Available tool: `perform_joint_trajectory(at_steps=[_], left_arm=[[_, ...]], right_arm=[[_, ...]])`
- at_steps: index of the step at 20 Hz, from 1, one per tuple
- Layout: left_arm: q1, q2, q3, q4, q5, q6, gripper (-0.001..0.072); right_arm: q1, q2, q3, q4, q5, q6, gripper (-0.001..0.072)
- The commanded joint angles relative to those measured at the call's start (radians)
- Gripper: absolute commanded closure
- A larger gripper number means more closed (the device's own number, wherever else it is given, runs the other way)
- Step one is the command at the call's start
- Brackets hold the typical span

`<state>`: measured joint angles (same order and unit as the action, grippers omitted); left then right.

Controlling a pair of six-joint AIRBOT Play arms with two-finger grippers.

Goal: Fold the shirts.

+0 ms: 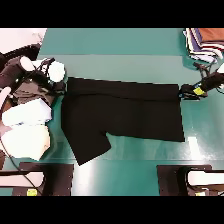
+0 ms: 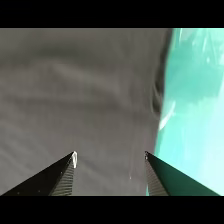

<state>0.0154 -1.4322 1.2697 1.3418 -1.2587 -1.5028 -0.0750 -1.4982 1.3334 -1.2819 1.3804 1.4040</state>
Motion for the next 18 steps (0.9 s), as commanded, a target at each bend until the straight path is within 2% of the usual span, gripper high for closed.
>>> perform_joint_trajectory(at_steps=[1, 4, 8, 13, 17, 18], left_arm=[[-0.003, 0.188, -0.211, 0.052, -0.068, -0.043, 0.0281], [-0.003, 0.352, -0.456, -0.006, -0.055, -0.047, 0.028], [-0.003, 0.445, -0.656, -0.072, -0.003, -0.08, 0.028], [-0.003, 0.447, -0.756, -0.199, 0.098, -0.071, 0.028], [-0.003, 0.447, -0.766, -0.287, 0.146, -0.024, 0.0283], [-0.003, 0.447, -0.766, -0.296, 0.148, -0.021, 0.0425]], right_arm=[[-0.038, 0.158, -0.122, 0.008, 0.013, 0.001, 0.0217], [-0.068, 0.264, -0.211, 0.008, 0.002, 0.001, 0.0216], [-0.076, 0.315, -0.249, 0.008, -0.004, 0.001, 0.0216], [-0.076, 0.314, -0.248, 0.113, -0.004, 0.0, 0.0216], [-0.076, 0.314, -0.248, 0.11, 0.018, 0.001, 0.0217], [-0.076, 0.314, -0.249, 0.109, 0.028, 0.0, 0.0216]])
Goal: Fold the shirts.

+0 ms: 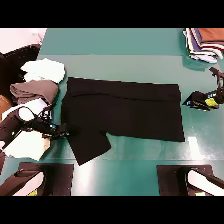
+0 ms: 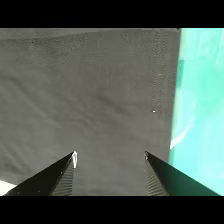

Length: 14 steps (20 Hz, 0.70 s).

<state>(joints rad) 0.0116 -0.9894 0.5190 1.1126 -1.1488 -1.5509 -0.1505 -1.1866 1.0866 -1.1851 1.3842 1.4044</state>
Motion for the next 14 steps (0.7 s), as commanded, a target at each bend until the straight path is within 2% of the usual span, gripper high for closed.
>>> perform_joint_trajectory(at_steps=[1, 2, 6, 9, 12, 14], left_arm=[[0.0, 0.004, -0.015, -0.079, 0.039, 0.05, 0.0627], [0.0, 0.004, -0.014, -0.093, 0.041, 0.069, 0.0683], [0.0, 0.037, 0.003, -0.096, 0.042, 0.071, 0.0684], [0.0, 0.074, 0.01, -0.097, 0.039, 0.079, 0.0684], [0.0, 0.075, 0.011, -0.103, 0.042, 0.086, 0.0684], [0.0, 0.075, 0.011, -0.103, 0.042, 0.085, 0.0684]], right_arm=[[0.0, 0.002, -0.002, 0.003, 0.035, -0.002, 0.0217], [-0.001, 0.002, -0.002, 0.003, 0.048, -0.011, 0.0217], [-0.066, 0.068, -0.142, -0.051, 0.083, -0.01, 0.0216], [-0.206, 0.144, -0.315, -0.109, 0.092, -0.01, 0.0216], [-0.34, 0.16, -0.461, -0.067, 0.095, -0.01, 0.0221], [-0.366, 0.159, -0.533, -0.034, 0.049, -0.01, 0.0237]])
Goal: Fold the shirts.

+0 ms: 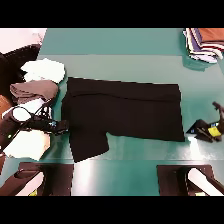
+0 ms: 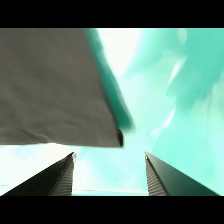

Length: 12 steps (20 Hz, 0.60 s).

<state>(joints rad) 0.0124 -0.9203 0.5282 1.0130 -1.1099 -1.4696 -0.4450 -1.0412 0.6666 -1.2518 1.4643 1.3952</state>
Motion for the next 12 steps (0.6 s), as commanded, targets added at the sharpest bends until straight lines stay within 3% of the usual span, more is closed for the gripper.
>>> perform_joint_trajectory(at_steps=[1, 5, 6, 9, 12], left_arm=[[0.0, 0.006, 0.002, -0.004, 0.003, 0.004, 0.0683], [0.0, 0.006, 0.002, -0.004, 0.007, 0.005, 0.0683], [0.0, 0.006, 0.002, -0.004, 0.011, 0.005, 0.0683], [0.0, 0.006, 0.002, -0.004, 0.016, 0.005, 0.0683], [0.0, 0.006, 0.02, 0.02, -0.031, 0.012, 0.0685]], right_arm=[[-0.071, 0.014, -0.135, 0.055, -0.06, 0.0, 0.0275], [-0.06, 0.014, -0.167, 0.13, -0.149, -0.001, 0.0301], [-0.049, 0.014, -0.167, 0.137, -0.16, -0.001, 0.0366], [0.027, 0.014, -0.167, 0.134, -0.178, -0.001, 0.0436], [0.093, 0.015, -0.162, 0.121, -0.177, -0.003, 0.0697]])
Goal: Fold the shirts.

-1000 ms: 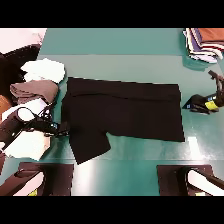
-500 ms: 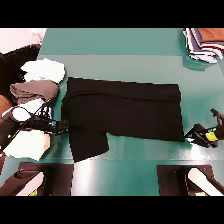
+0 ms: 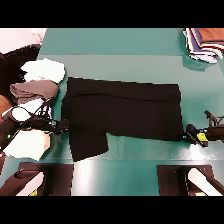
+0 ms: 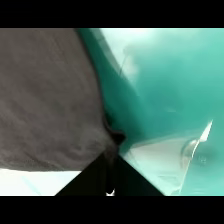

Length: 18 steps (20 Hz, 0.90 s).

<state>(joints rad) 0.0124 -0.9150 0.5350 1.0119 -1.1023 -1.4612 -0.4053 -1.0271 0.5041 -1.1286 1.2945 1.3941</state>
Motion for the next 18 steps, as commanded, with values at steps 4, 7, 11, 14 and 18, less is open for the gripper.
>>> perform_joint_trajectory(at_steps=[4, 7, 11, 14, 18], left_arm=[[0.0, 0.084, 0.054, 0.092, -0.16, -0.007, 0.0686], [0.0, 0.226, 0.054, 0.078, -0.263, -0.055, 0.0686], [0.0, 0.333, 0.061, -0.092, -0.428, -0.077, 0.0685], [0.0, 0.328, 0.129, -0.065, -0.332, -0.064, 0.0685], [0.0, 0.207, 0.225, -0.011, -0.066, 0.019, 0.0684]], right_arm=[[0.098, 0.065, 0.093, -0.157, 0.138, -0.001, 0.0698], [0.097, 0.192, 0.151, -0.226, 0.264, 0.001, 0.0698], [0.097, 0.336, 0.193, -0.282, 0.363, 0.032, 0.0698], [0.098, 0.351, 0.277, -0.279, 0.332, 0.046, 0.0698], [0.126, 0.155, 0.426, -0.278, 0.285, 0.045, 0.0699]])
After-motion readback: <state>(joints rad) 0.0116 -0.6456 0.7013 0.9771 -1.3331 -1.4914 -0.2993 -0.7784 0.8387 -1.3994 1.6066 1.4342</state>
